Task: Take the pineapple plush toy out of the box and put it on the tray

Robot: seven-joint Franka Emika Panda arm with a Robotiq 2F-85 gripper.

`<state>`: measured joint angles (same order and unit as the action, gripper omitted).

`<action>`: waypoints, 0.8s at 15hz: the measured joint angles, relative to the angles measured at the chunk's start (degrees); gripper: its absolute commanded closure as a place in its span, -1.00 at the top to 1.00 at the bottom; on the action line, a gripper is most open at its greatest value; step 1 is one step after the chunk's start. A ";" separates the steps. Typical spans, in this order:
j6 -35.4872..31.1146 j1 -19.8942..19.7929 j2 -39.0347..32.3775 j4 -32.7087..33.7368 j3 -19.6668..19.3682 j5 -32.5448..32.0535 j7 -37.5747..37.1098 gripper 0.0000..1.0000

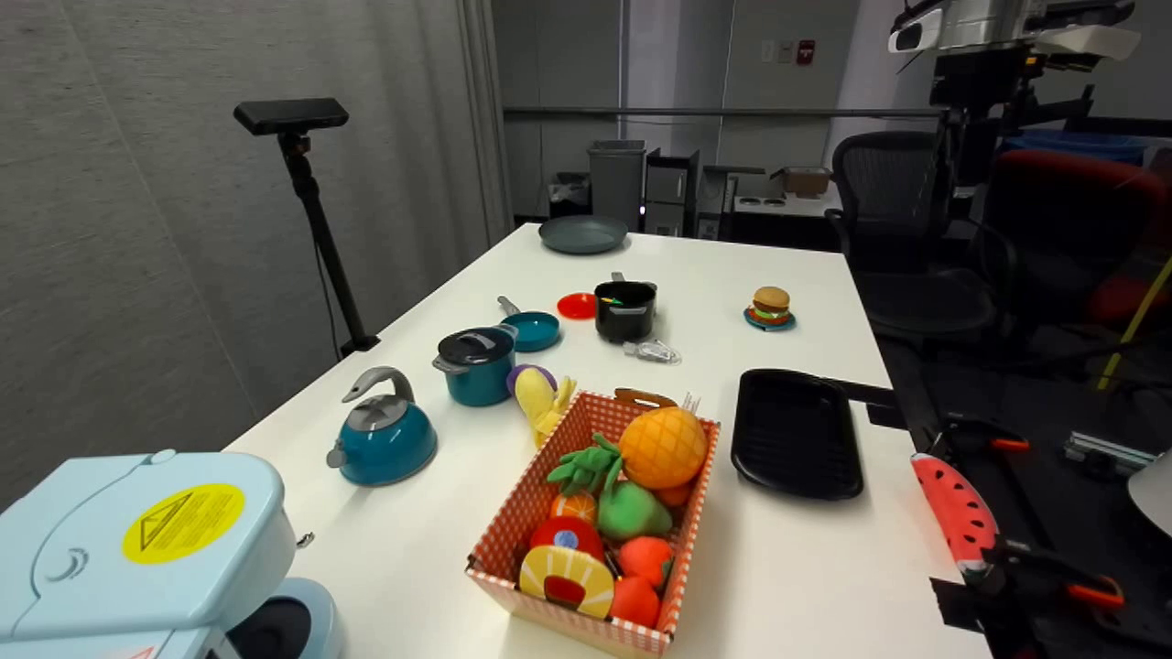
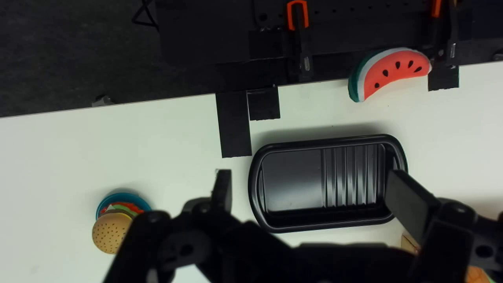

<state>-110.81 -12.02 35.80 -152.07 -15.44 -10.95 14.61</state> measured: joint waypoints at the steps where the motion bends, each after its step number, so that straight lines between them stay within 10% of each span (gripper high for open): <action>1: 0.00 0.00 0.00 0.00 0.00 0.00 0.00 1.00; 12: -0.02 0.10 -0.50 0.00 0.00 0.07 0.00 1.00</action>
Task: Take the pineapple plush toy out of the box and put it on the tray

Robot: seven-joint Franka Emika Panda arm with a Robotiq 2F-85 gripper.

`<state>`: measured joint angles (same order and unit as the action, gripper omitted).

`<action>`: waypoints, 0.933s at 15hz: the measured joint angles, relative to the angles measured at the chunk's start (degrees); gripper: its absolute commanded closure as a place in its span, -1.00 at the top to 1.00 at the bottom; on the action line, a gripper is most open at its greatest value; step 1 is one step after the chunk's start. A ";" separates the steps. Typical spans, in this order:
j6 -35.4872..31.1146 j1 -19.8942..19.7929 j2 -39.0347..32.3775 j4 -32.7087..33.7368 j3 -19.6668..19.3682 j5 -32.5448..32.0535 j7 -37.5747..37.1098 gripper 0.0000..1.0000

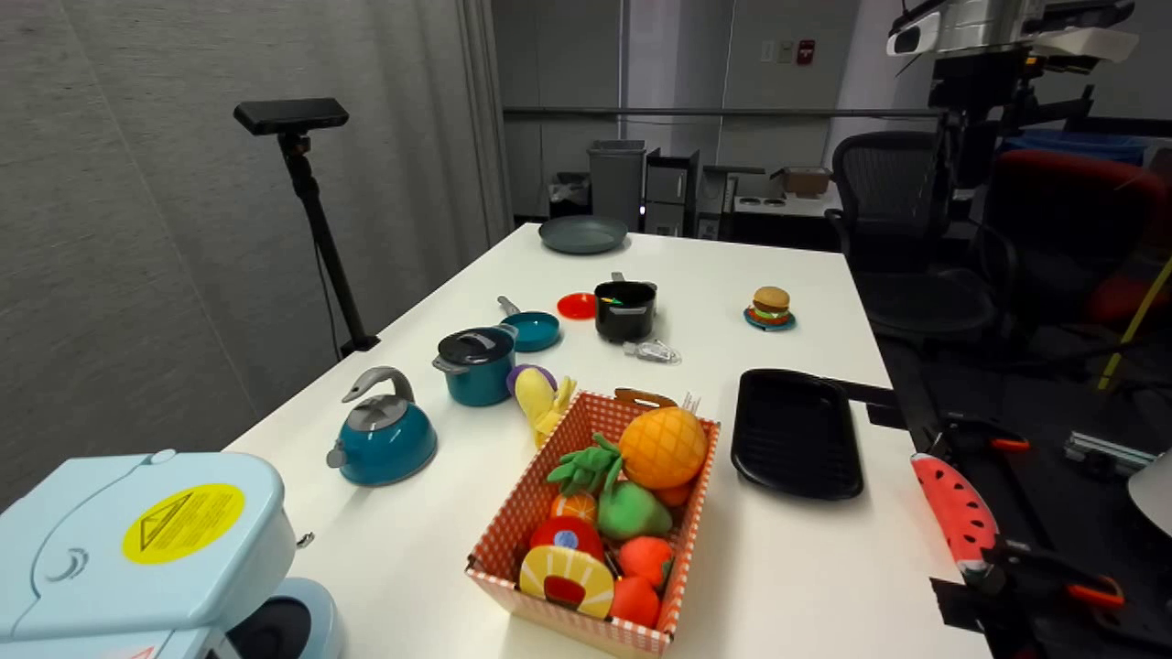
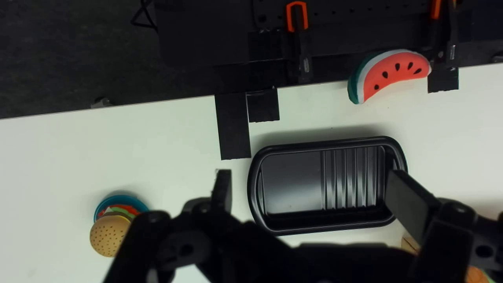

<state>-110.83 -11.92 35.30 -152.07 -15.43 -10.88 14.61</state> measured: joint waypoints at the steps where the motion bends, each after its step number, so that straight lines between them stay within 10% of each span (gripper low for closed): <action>1: -0.07 0.13 -0.21 0.00 0.00 0.02 0.01 1.00; 14: -13.50 6.23 -8.19 -0.43 0.34 3.10 9.00 0.94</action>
<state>-124.34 -5.69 27.11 -152.50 -15.09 -7.79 23.61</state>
